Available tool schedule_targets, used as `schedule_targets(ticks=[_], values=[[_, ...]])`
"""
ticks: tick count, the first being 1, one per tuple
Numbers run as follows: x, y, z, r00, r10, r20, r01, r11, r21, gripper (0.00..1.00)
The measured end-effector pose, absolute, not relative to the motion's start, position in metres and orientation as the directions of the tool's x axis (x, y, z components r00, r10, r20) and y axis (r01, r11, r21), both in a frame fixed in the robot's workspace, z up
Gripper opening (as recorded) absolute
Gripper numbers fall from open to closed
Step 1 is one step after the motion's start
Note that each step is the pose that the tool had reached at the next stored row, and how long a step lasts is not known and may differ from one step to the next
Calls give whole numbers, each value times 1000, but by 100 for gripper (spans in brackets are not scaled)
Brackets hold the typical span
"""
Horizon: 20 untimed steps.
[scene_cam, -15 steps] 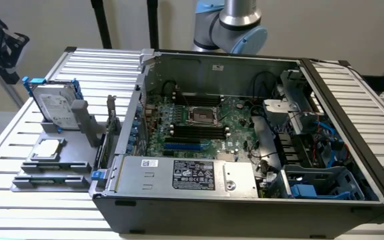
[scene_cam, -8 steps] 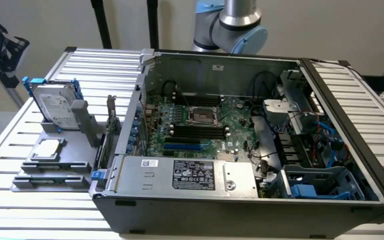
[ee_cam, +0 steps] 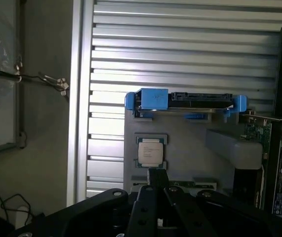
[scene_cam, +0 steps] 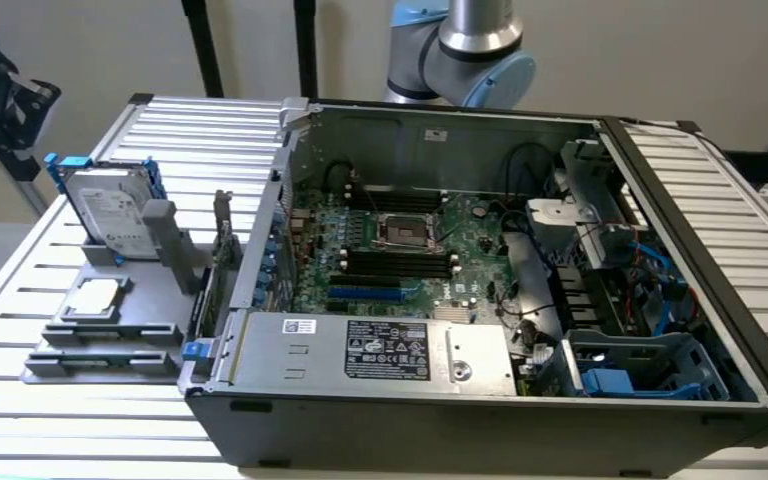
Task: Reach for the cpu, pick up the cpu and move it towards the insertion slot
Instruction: 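Pick up the cpu and move it towards the insertion slot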
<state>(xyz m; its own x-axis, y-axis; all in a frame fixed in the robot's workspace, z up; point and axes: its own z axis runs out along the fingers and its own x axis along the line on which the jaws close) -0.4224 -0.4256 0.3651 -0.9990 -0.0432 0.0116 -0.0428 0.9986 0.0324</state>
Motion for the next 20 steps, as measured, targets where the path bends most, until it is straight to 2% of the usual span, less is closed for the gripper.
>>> schedule_targets(ticks=[5,7,8,9,10,13,14,17,18,19,20], values=[[-422,-426,365,-999,-43,12,-43,999,32,11],[-422,-426,365,-999,-43,12,-43,999,32,18],[-422,-426,365,-999,-43,12,-43,999,32,18],[-422,-426,365,-999,-43,12,-43,999,32,24],[-422,-426,365,-999,-43,12,-43,999,32,24],[-422,-426,365,-999,-43,12,-43,999,32,42],[-422,-426,365,-999,-43,12,-43,999,32,42],[-422,-426,365,-999,-43,12,-43,999,32,59],[-422,-426,365,-999,-43,12,-43,999,32,59],[-422,-426,365,-999,-43,12,-43,999,32,65],[-422,-426,364,-999,-43,11,-43,999,33,65]])
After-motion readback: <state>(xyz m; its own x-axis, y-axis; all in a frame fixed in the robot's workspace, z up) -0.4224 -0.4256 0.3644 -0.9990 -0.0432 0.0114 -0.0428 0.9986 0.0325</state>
